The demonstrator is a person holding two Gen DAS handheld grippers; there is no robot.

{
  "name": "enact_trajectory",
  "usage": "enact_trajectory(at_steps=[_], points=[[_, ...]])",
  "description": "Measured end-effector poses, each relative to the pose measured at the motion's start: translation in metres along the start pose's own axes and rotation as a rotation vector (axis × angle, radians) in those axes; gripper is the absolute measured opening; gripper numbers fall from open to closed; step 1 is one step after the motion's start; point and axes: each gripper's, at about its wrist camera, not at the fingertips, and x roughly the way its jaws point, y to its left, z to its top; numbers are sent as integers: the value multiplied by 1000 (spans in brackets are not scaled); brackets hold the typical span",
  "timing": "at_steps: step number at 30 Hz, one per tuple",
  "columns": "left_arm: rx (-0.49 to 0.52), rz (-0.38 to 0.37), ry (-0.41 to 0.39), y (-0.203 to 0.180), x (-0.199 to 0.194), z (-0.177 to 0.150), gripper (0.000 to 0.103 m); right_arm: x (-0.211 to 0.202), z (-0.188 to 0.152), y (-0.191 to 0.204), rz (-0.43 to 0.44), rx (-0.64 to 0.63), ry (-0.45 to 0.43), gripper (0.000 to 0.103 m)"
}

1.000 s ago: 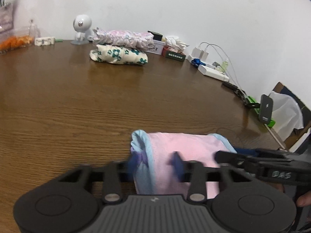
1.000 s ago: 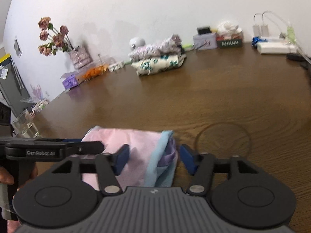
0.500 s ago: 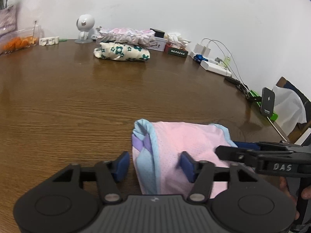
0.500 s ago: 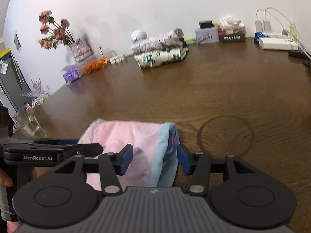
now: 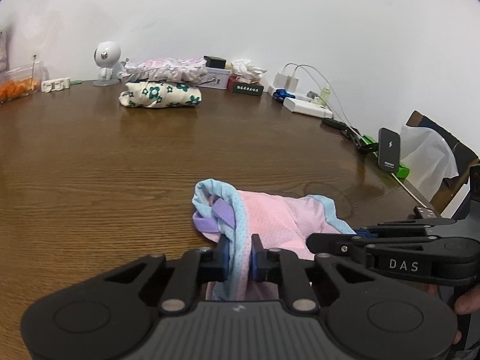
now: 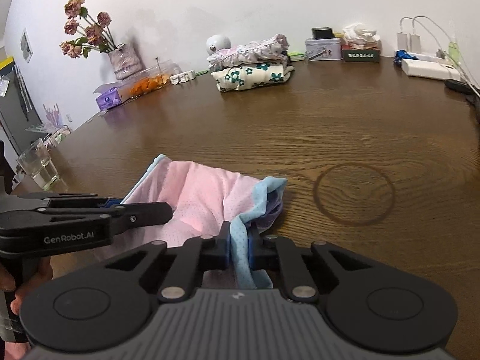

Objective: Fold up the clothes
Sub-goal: 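Hold the folded bundle with the left gripper and lift it off the table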

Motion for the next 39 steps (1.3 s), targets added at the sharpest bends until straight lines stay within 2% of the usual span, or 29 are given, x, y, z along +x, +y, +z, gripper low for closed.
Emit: enact_trajectory(at_steps=[10,20,31,34,39], points=[[23,-8,8,-8,9,2,12,-13,2,-3,-35,3,-23,9],[37,-13,30,-10,50,30,12,12,26,-26,-86,6,11,9],[52,-37,118,-12,117,92,13,59,84,-57,-184,-11,64,10],[22,-64,145,-6,141,111,13,76,97,-76,-201,43,59,10],[60,-36,145,-10,182,145,13,104,129,-101,-234,90,66,10]])
